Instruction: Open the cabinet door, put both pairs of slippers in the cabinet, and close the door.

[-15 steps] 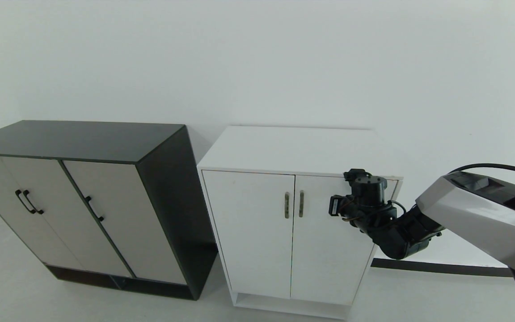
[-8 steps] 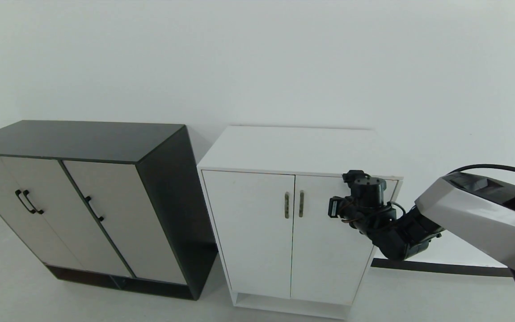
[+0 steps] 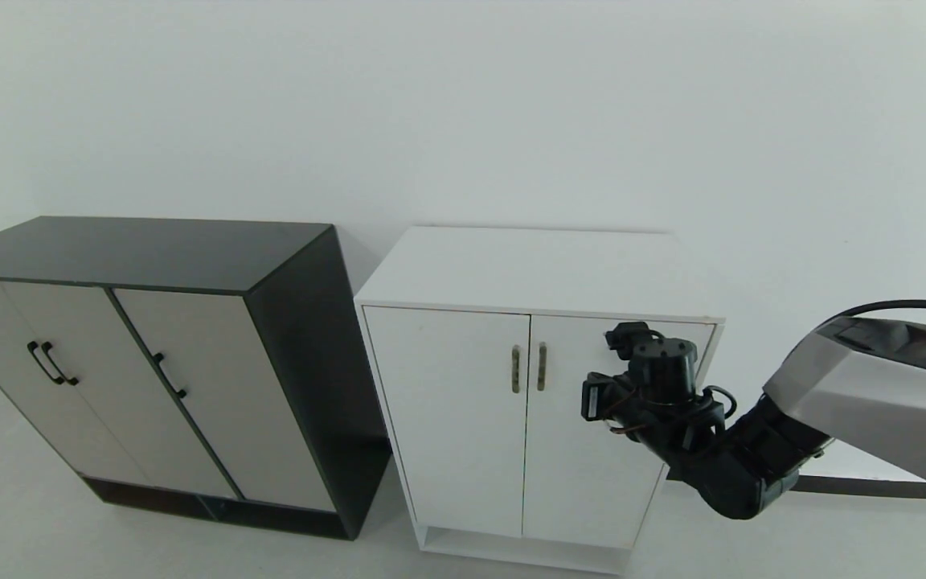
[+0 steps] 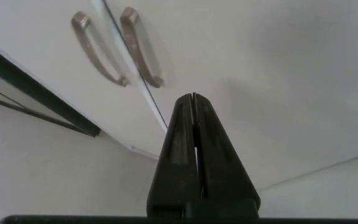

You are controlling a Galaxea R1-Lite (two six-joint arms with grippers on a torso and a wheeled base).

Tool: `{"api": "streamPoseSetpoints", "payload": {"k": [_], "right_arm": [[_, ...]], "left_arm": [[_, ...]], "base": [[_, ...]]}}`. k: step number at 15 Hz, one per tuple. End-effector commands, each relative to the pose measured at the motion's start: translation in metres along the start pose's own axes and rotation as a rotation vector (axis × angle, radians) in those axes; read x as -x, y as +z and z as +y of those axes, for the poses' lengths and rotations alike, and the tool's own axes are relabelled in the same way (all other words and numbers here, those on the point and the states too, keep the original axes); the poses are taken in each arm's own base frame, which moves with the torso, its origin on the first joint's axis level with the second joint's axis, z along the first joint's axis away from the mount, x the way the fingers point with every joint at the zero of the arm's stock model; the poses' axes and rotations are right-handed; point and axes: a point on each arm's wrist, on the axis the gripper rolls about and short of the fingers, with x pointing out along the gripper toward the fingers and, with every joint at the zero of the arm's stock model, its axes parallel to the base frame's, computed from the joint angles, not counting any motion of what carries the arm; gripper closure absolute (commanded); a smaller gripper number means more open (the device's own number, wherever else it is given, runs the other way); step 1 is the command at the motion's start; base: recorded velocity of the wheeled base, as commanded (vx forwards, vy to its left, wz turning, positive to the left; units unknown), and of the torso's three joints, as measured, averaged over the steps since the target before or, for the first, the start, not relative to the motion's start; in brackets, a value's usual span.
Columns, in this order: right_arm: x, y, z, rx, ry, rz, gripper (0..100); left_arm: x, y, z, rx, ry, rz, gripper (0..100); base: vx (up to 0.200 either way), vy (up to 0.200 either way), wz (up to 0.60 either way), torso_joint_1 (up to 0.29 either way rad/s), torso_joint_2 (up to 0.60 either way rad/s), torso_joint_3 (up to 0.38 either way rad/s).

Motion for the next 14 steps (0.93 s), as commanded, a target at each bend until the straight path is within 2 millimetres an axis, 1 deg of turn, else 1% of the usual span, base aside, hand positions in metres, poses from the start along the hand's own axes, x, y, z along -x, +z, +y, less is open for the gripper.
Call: {"api": "streamPoseSetpoints", "payload": {"k": [1,3,5,6,7,8,9,10,12,13,14], "right_arm": [[0.027,0.009,0.003,0.043,-0.001,-0.004,100],[0.042,0.008,-0.004,0.095,-0.068,0.006,100],[0.076,0.019,-0.019,0.112,-0.143,-0.005,100],[0.098,0.023,-0.028,0.125,-0.158,-0.006,100],[0.122,0.026,-0.037,0.146,-0.178,-0.009,100],[0.138,0.026,-0.043,0.158,-0.207,-0.010,100],[0.164,0.021,-0.054,0.176,-0.257,-0.002,100],[0.192,0.013,-0.068,0.189,-0.313,0.015,100],[0.231,-0.007,-0.092,0.183,-0.389,0.057,100],[0.246,-0.018,-0.100,0.173,-0.414,0.081,100],[0.252,-0.017,-0.102,0.144,-0.421,0.074,100]], "left_arm": [[0.000,0.000,0.000,0.000,0.000,0.001,100],[0.000,0.000,0.000,0.000,0.000,0.001,100],[0.000,0.000,0.000,0.000,0.000,0.001,100],[0.000,0.000,0.000,-0.003,0.002,0.001,100],[0.000,0.000,0.000,-0.004,0.002,-0.001,100],[0.000,0.000,0.000,-0.004,0.002,0.001,100],[0.000,0.000,0.000,-0.004,0.002,-0.001,100],[0.000,0.000,0.000,-0.004,0.002,-0.001,100],[0.000,0.000,0.000,-0.001,0.003,-0.001,100],[0.000,0.000,0.000,-0.001,0.003,-0.001,100],[0.000,0.000,0.000,-0.001,0.002,-0.001,100]], "base": [[0.000,0.000,0.00,0.000,0.00,0.000],[0.000,0.000,0.00,0.000,0.00,0.000],[0.000,0.000,0.00,0.000,0.00,0.000],[0.000,0.000,0.00,0.000,0.00,0.000],[0.000,0.000,0.00,0.000,0.00,0.000],[0.000,0.000,0.00,0.000,0.00,0.000],[0.000,0.000,0.00,0.000,0.00,0.000],[0.000,0.000,0.00,0.000,0.00,0.000],[0.000,0.000,0.00,0.000,0.00,0.000],[0.000,0.000,0.00,0.000,0.00,0.000],[0.000,0.000,0.00,0.000,0.00,0.000]]}}
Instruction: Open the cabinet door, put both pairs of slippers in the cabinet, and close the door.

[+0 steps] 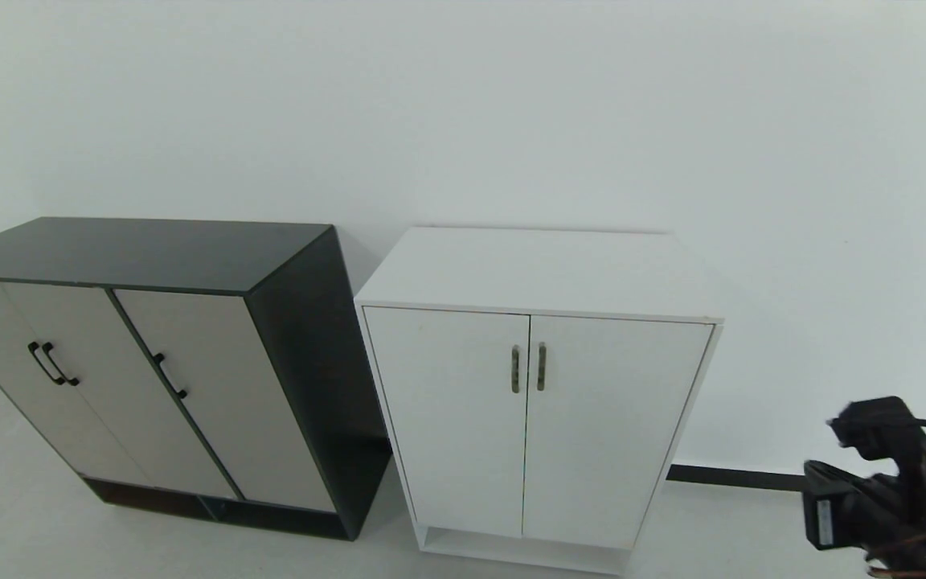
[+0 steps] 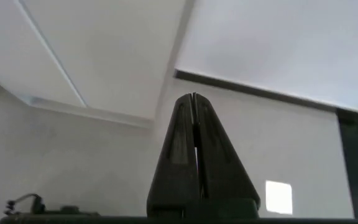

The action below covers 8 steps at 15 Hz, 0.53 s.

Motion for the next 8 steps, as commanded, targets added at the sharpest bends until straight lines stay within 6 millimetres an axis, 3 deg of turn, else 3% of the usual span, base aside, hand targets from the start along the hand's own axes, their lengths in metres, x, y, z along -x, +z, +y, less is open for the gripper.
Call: {"api": "streamPoseSetpoints", "payload": {"k": [1,3,5,8], "right_arm": [[0.035,-0.012,-0.029,-0.096,-0.058,-0.021,100],[0.063,-0.030,-0.038,-0.076,0.076,0.060,100],[0.094,-0.051,-0.046,-0.073,0.326,0.103,100],[0.114,-0.069,-0.050,-0.078,0.508,0.100,100]], "left_arm": [[0.000,0.000,0.000,-0.001,0.000,0.000,100],[0.000,0.000,0.000,0.001,0.001,0.000,100],[0.000,0.000,0.000,0.001,0.001,0.000,100],[0.000,0.000,0.000,0.001,0.001,0.000,100]], "base": [[0.000,0.000,0.00,0.000,0.00,0.000],[0.000,0.000,0.00,0.000,0.00,0.000],[0.000,0.000,0.00,0.000,0.00,0.000],[0.000,0.000,0.00,0.000,0.00,0.000]]}}
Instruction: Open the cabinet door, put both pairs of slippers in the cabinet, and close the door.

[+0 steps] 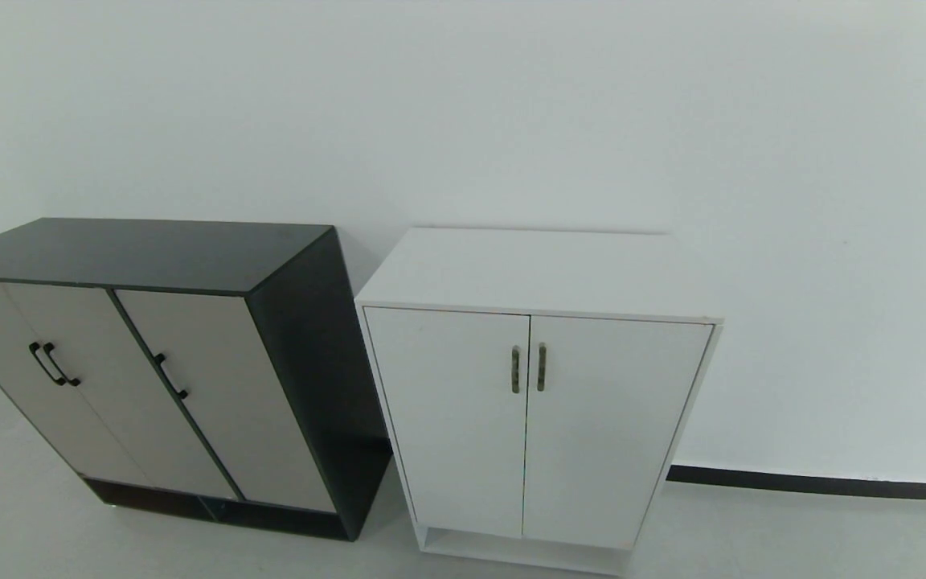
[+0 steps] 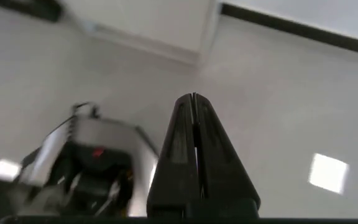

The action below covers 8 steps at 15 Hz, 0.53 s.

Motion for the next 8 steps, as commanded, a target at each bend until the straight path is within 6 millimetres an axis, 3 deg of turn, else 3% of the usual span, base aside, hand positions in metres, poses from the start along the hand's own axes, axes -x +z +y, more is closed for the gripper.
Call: {"api": "streamPoseSetpoints", "payload": {"k": [1,8], "right_arm": [[0.025,-0.022,0.000,0.015,0.130,-0.085,100],[0.031,-0.032,-0.002,0.120,0.062,-0.098,100]], "left_arm": [[0.000,0.000,0.000,0.000,-0.001,0.000,100],[0.000,0.000,0.000,0.003,0.001,0.001,100]], "base": [[0.000,0.000,0.00,0.000,0.00,0.000],[0.000,0.000,0.00,0.000,0.00,0.000]]}}
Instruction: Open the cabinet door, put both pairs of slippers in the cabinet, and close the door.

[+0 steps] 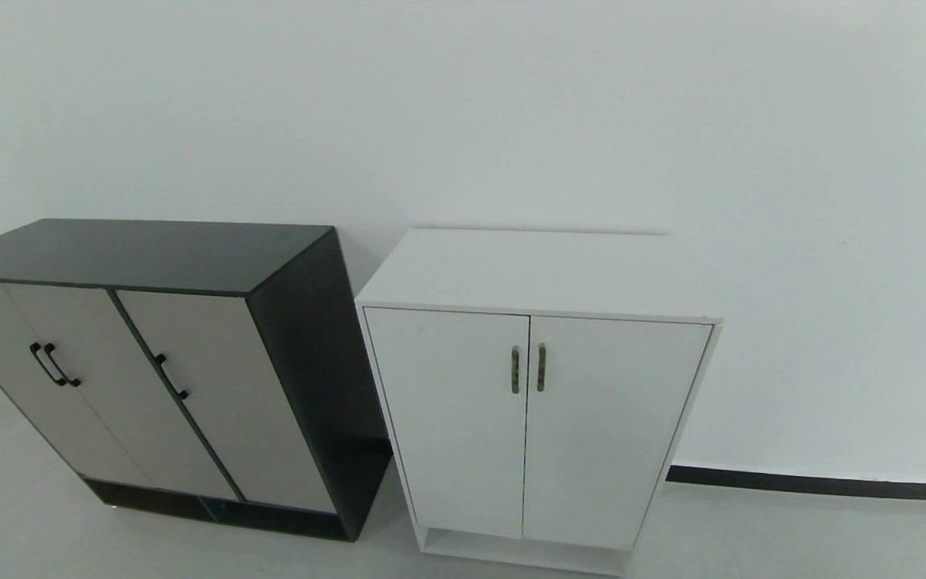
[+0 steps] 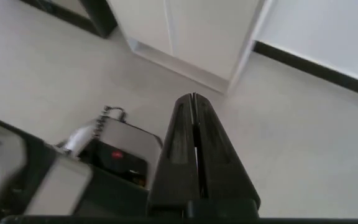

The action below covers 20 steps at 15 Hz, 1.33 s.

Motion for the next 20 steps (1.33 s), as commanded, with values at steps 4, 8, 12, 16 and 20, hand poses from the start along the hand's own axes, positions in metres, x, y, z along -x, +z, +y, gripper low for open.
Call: {"api": "streamPoseSetpoints", "payload": {"k": [4,8,12,16,20], "right_arm": [[0.013,-0.005,-0.002,-0.093,-0.223,-0.174,100],[0.027,-0.014,0.005,-0.142,-0.429,-0.388,100],[0.031,-0.017,0.007,-0.194,-0.419,-0.479,100],[0.035,-0.022,0.009,-0.165,-0.357,-0.555,100],[0.035,-0.022,0.008,-0.148,-0.397,-0.547,100]], "left_arm": [[0.000,0.000,0.000,-0.001,0.001,0.000,100],[0.000,0.000,0.000,-0.001,0.000,0.000,100],[0.000,0.000,0.000,-0.003,0.000,0.000,100],[0.000,0.000,0.000,-0.004,0.000,0.000,100],[0.000,0.000,0.000,-0.003,0.001,0.000,100]], "base": [[0.000,0.000,0.00,0.000,0.00,0.000],[0.000,0.000,0.00,0.000,0.00,0.000],[0.000,0.000,0.00,0.000,0.00,0.000],[0.000,0.000,0.00,0.000,0.00,0.000],[0.000,0.000,0.00,0.000,0.00,0.000]]}}
